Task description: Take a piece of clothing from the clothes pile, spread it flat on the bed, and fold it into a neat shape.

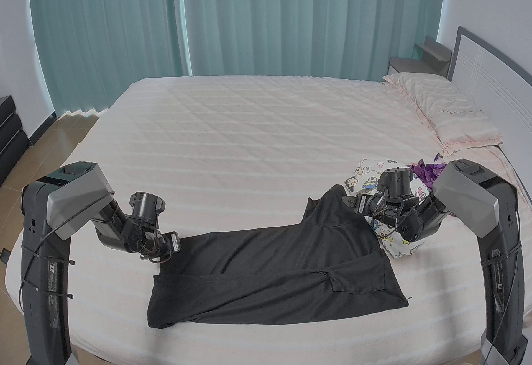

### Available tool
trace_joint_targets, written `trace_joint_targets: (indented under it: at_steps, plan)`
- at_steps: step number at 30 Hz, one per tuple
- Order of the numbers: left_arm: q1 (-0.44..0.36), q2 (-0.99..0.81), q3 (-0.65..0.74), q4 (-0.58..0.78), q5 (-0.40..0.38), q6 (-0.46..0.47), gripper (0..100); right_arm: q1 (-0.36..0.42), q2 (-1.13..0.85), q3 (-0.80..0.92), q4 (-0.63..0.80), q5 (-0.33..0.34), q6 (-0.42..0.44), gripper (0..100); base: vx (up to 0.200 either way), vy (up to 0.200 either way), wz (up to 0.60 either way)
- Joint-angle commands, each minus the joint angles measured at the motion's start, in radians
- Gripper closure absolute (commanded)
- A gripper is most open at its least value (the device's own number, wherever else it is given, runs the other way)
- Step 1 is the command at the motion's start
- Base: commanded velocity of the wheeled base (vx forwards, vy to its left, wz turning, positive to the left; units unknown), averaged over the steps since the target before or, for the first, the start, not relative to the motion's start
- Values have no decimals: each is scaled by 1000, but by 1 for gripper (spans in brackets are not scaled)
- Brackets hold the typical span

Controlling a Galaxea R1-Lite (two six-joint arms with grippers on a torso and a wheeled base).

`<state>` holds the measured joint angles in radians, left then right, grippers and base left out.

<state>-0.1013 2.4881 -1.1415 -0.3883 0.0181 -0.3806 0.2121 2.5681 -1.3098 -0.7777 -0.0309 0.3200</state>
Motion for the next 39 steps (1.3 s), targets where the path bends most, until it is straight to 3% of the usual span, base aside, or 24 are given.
trace_joint_targets:
  at_steps: [1, 10, 19, 28, 39]
  plan:
    - [2, 2, 2, -3, 2, -11, 100, 4, 26, -48, 35, 0, 1, 0, 0, 0, 0]
    - [0, -2, 32, -38, 22, -70, 100, 12, 81, -149, 87, -1, -2, 0, 0, 0, 0]
    - [8, -9, 95, -238, 37, -256, 100, 6, 173, -312, 155, -18, -4, 0, 0, 0, 0]
    - [26, -18, 220, -437, 33, -268, 100, 10, 259, -457, 192, -20, -6, 0, 0, 0, 0]
    - [28, -29, 259, -462, 34, -300, 100, 26, 339, -594, 209, -20, -16, 0, 0, 0, 0]
